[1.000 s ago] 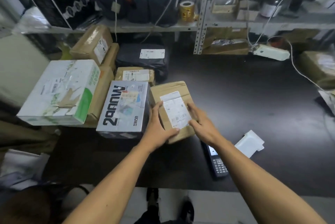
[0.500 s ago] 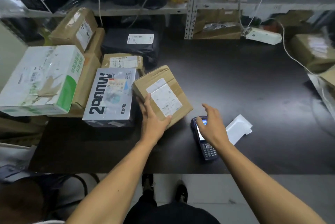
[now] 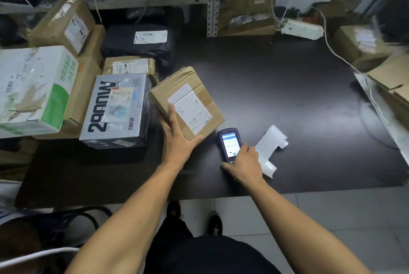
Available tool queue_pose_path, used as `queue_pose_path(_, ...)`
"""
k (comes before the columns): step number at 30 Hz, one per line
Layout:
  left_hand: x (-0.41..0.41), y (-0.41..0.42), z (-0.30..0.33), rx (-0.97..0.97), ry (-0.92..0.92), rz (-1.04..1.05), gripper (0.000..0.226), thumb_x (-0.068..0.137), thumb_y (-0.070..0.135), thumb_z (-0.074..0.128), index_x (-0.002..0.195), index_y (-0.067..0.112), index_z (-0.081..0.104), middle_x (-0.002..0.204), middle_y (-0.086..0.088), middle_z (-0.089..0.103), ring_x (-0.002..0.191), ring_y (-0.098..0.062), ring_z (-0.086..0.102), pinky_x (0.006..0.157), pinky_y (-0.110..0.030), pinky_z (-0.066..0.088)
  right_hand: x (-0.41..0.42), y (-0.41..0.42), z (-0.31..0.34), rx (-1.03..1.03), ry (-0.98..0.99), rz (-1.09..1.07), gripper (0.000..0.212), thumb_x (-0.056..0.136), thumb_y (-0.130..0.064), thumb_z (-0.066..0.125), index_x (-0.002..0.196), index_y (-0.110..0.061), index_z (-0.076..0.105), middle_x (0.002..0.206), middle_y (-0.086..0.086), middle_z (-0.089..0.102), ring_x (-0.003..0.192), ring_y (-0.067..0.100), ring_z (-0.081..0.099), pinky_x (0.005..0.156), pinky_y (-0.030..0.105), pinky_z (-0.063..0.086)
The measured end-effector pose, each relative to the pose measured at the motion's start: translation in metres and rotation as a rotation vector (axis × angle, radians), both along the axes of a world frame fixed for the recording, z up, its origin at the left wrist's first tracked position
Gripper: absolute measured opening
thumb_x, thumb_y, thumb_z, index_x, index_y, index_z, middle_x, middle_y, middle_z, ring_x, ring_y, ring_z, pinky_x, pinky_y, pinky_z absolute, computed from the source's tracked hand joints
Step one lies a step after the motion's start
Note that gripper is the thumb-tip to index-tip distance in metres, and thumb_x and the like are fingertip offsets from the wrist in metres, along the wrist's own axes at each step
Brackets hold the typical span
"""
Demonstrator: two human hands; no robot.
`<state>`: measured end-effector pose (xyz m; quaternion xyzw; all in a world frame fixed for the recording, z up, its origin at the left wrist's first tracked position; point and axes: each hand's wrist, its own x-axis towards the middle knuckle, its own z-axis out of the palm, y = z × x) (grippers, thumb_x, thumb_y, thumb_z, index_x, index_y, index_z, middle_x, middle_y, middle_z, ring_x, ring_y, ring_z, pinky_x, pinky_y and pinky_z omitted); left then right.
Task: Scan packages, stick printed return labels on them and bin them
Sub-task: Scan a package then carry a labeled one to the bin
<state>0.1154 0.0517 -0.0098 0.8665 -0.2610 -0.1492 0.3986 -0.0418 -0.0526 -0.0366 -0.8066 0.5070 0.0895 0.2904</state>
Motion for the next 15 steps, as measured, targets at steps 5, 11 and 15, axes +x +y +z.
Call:
queue_pose_path(5,-0.01,0.001,-0.001,0.029,-0.047,-0.007,0.125,0.078,0.03,0.083,0.152,0.037,-0.018,0.15,-0.024,0.013,0.139,-0.04,0.029,0.112,-0.042,0.03,-0.002,-0.007,0.007,0.079,-0.08,-0.09,0.068,0.074,-0.032,0.07,0.13,-0.01,0.037,0.124,0.012,0.038,0.122,0.033,0.036,0.093,0.04,0.042)
queue_pose_path(11,-0.015,0.001,-0.005,0.086,-0.065,-0.017,0.125,0.079,0.036,0.081,0.132,0.058,-0.03,0.134,-0.028,0.032,0.121,-0.048,0.046,0.101,-0.048,0.041,-0.021,-0.019,0.032,0.043,-0.153,-0.099,0.066,0.073,-0.029,0.071,0.128,-0.012,0.04,0.116,0.006,0.035,0.12,0.031,0.038,0.09,0.037,0.043)
queue_pose_path(15,-0.015,-0.002,-0.003,0.096,-0.085,-0.026,0.123,0.081,0.036,0.08,0.132,0.055,-0.031,0.141,-0.029,0.027,0.126,-0.047,0.042,0.104,-0.047,0.039,-0.031,-0.024,0.053,0.057,-0.189,0.071,0.078,0.069,-0.031,0.074,0.137,-0.019,0.038,0.116,0.0,0.034,0.119,0.024,0.038,0.091,0.037,0.048)
